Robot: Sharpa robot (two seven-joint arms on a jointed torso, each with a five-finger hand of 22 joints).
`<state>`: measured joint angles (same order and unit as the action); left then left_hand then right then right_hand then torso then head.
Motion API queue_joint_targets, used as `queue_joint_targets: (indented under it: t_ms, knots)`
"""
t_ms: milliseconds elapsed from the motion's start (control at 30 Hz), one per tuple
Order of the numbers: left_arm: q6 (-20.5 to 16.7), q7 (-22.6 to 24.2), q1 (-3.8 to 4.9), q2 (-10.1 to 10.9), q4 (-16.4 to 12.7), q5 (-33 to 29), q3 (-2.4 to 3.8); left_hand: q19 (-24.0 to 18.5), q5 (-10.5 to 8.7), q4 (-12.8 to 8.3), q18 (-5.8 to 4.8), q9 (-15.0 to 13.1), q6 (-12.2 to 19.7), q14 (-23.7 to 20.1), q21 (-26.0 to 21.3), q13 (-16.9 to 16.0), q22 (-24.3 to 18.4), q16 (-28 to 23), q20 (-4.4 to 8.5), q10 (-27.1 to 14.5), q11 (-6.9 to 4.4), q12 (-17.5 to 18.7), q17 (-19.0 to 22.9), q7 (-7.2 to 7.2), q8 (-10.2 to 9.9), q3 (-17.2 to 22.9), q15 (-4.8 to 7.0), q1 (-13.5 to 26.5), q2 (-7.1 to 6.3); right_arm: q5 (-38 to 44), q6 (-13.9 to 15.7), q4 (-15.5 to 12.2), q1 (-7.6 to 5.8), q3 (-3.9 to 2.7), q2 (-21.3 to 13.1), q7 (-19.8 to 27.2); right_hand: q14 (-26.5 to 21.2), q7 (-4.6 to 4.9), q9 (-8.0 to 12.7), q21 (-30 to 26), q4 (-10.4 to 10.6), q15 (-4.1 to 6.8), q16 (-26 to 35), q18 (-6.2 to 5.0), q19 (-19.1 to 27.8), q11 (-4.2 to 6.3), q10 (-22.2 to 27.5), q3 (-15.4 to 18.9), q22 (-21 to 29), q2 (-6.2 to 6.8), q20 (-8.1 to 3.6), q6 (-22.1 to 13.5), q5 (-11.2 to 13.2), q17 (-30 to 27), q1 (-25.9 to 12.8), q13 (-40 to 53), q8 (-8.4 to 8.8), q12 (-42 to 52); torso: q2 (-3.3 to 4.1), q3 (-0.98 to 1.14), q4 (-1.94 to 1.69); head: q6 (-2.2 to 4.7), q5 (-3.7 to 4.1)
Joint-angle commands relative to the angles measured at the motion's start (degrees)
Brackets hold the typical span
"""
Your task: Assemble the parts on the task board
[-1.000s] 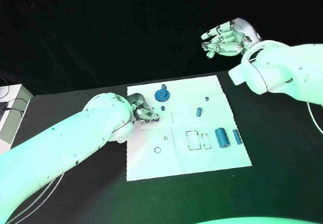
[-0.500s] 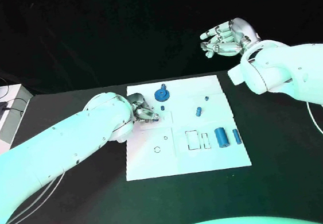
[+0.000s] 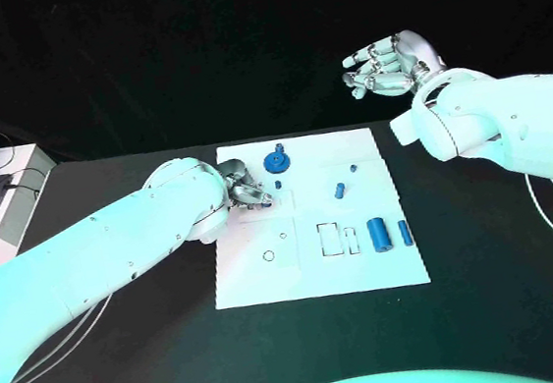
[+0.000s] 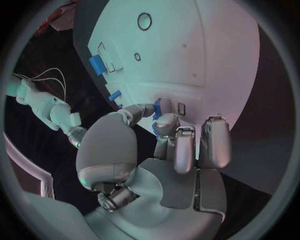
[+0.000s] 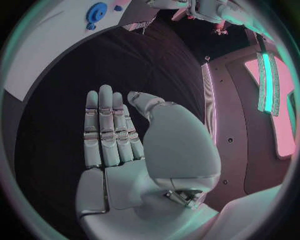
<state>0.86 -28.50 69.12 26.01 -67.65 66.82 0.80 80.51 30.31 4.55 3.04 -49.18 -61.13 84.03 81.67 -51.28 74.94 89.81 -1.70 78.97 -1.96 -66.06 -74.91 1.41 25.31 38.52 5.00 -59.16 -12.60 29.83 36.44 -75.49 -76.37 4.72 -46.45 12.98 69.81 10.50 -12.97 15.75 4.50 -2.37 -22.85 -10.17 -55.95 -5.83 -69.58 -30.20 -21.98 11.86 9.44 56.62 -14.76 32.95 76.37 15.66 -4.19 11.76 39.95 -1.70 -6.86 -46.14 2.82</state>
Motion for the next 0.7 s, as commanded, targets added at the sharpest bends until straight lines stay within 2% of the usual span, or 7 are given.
queue_joint_targets:
  t_ms: [33, 267, 700]
  knots:
    - [0.3, 0.2, 0.0, -0.2, 0.0, -0.5, 0.02, -0.4, -0.23, -2.6, 0.55, 0.2, 0.0, 5.8, -0.3, 0.1, 1.5, -0.1, 0.18, 0.2, -0.89, 0.2, -14.4, -0.37, 0.0, 2.1, 0.49, 0.8, 0.03, 0.6, -0.9, -0.1, -0.02, -0.04, 0.0, 0.8, 0.0, 0.3, 0.0, -0.3, 0.2, -0.41, 0.4, -0.26, 0.2, -0.19, -0.3, -0.1, 0.1, -0.07, 0.4, 0.0, -0.2, -0.1, -0.5, -0.1, 0.03, -0.4, -0.02, -0.03, -0.03, 0.06, 0.05]
    - [0.1, 0.2, 0.0, -0.2, 0.1, -0.5, 0.03, -0.3, -0.36, -0.3, 0.55, 0.5, -0.3, 5.8, -0.4, 0.2, 1.4, -0.1, 0.28, 0.1, -0.95, 0.1, -14.3, -0.47, -0.3, -0.7, 0.55, 1.5, -0.19, 0.6, -0.9, -0.1, -0.02, -0.04, 0.0, 0.8, 0.0, 0.31, 0.0, -0.4, 0.2, -0.43, 0.5, -0.26, 0.3, -0.2, -0.3, -0.1, 0.1, -0.04, 0.42, -0.1, -0.1, -0.1, -0.5, -0.2, 0.04, -0.5, -0.02, -0.05, -0.03, 0.08, 0.06]
    - [0.1, 0.3, 0.0, -0.3, 0.3, -1.1, 0.04, -0.4, -0.38, 2.3, 0.58, 0.9, -0.6, 5.7, -0.6, 0.2, 1.3, -0.2, 0.37, -0.1, -0.91, 0.1, -14.3, -0.43, -0.7, -4.0, 0.55, 2.0, -0.53, 0.6, -0.6, -0.1, -0.02, -0.04, 0.0, 0.9, 0.0, 0.51, 0.1, -1.1, 0.3, -0.6, 1.3, -0.27, 0.4, -0.38, -0.4, 0.0, 0.7, 0.34, 0.62, -0.9, -0.3, 0.0, -0.7, -0.8, 0.35, -0.8, -0.04, -0.02, -0.06, 0.03, 0.08]
